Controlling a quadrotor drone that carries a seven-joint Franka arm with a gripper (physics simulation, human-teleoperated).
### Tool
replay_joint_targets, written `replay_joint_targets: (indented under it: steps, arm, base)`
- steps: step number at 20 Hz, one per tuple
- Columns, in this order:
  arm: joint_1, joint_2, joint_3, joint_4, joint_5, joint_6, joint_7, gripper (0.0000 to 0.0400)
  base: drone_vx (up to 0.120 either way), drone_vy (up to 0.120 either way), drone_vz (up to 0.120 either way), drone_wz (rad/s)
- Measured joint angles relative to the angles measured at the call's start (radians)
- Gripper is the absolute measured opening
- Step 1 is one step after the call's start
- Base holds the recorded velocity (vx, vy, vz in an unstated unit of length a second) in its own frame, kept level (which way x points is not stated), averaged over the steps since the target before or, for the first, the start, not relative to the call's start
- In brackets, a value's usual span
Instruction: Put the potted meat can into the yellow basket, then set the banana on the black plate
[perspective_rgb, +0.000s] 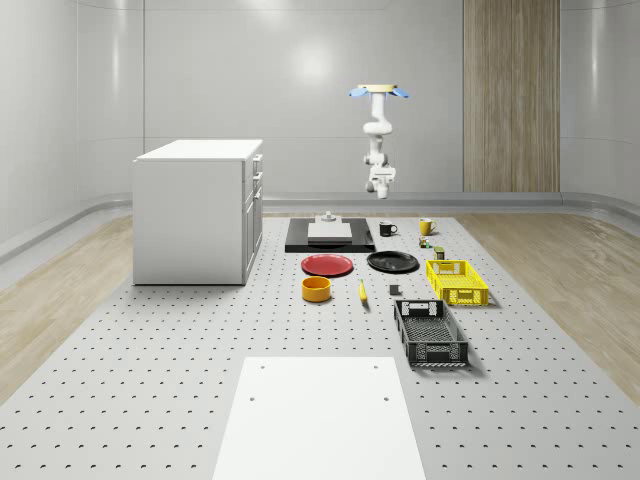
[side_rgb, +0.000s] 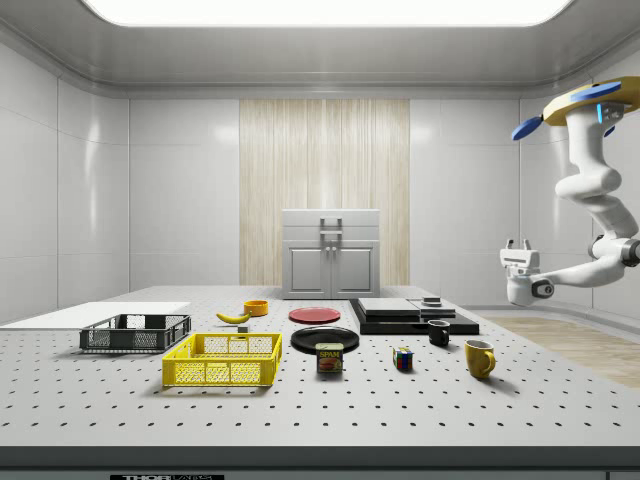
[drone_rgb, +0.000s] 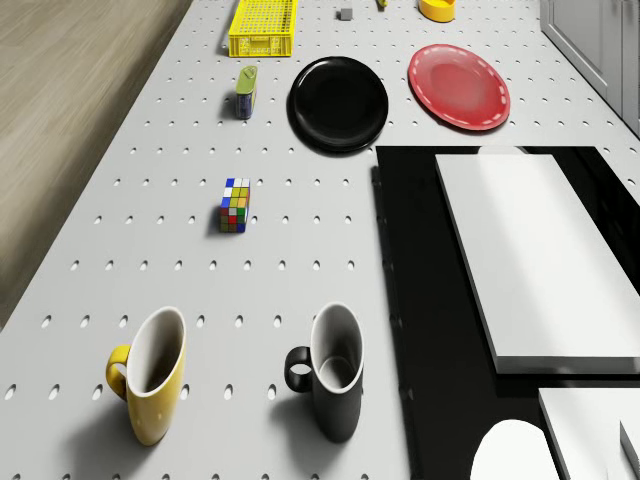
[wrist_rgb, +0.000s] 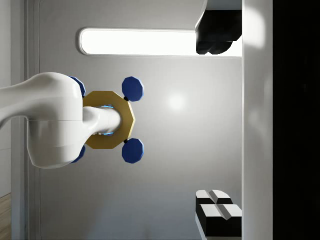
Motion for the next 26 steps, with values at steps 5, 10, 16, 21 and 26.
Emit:
replay_joint_targets:
  steps: [5,10,16,21,26]
  arm:
    - [-0.001,-0.002,0.001,-0.002,-0.001,0.004,0.0,0.04]
    - [-0.001,-0.005,0.003,-0.005,-0.003,0.007,0.0,0.04]
    - [-0.003,-0.008,0.008,-0.008,-0.011,0.012,0.001,0.04]
    - [-0.007,-0.011,0.02,-0.011,-0.026,0.016,0.003,0.04]
    - [-0.015,-0.014,0.046,-0.015,-0.063,0.02,0.008,0.04]
  base:
    - [0.12,0.12,0.0,0.0]
    - [0.12,0.12,0.0,0.0]
    - [0.12,0.12,0.0,0.0]
    - [0.12,0.12,0.0,0.0]
    - [0.12,0.12,0.0,0.0]
